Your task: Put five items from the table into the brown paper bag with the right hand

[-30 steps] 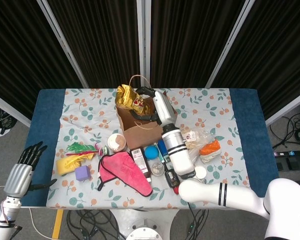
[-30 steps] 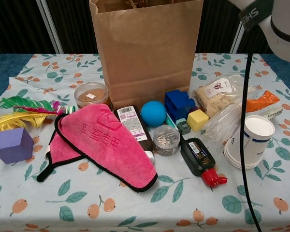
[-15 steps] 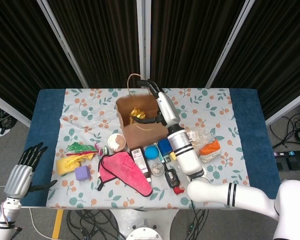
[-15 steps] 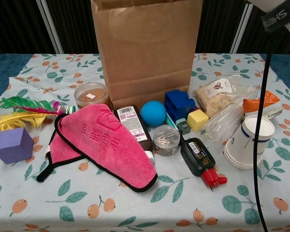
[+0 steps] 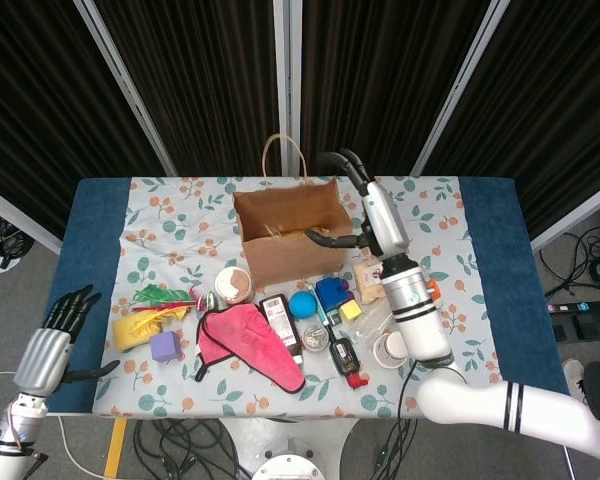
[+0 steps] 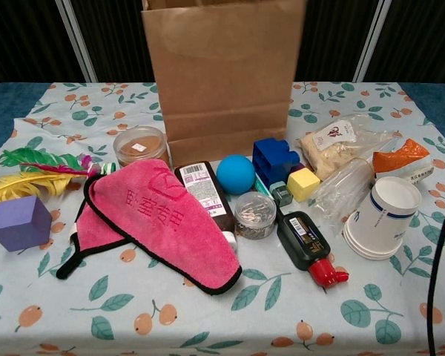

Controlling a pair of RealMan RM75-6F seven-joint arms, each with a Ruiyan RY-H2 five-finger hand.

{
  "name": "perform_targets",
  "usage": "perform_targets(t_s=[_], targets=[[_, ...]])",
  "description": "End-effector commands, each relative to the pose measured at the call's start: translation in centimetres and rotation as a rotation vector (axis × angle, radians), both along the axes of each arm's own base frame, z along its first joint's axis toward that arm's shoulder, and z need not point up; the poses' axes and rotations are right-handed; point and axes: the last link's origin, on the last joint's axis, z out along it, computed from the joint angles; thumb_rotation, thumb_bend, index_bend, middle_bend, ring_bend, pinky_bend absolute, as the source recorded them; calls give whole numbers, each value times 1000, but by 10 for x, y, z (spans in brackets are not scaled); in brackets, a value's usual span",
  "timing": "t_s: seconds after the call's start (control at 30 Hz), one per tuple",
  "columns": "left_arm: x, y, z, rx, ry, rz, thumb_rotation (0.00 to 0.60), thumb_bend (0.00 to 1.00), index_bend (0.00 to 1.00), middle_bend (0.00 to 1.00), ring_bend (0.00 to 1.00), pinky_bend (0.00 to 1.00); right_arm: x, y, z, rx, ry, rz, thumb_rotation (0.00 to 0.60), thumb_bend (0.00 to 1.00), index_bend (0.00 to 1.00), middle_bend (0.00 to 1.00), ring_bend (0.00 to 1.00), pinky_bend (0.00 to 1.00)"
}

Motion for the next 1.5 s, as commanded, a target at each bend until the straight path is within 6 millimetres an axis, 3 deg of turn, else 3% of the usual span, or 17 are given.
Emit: perform_targets(t_s=[0.03,0.13,0.33,0.5,0.7,0.9,1.13,1.5], targets=[[1,1,0,2,-6,-3,464,0,87,67,28,69,-20,13,21,-43,31,3,600,0,153,183,15,21],[3,2,0,5,-6,-6,463,0,88,67,27,70,-44,20,39,-124,197,-9,600,0,162,201,33,23],[3,0,-3,-9,-10,-7,461,0,88,66,28,69,-126,27,55,-187,810,-153,600,0,193,196,41,21],[5,-1,-6,-14,-16,-13,461,0,87,67,27,69,-182,41,41,-78,1032,-264,600,0,150,143,0,0],[5,-4,-6,-17,-14,-10,460,0,88,67,27,69,-228,73,14,-26,1177,-310,600,0,160,198,57,1],[5,-6,-7,-20,-13,-12,464,0,88,67,27,69,-249,92,-2,-32,1175,-292,600,0,258,265,127,63],[3,-9,-10,-27,-7,-13,462,0,88,67,28,69,-267,96,-22,-29,1092,-277,600,0,364,326,189,125],[1,-9,-11,-25,8,-15,460,0,88,67,28,69,-274,81,-54,-40,1112,-160,600,0,370,328,189,126]])
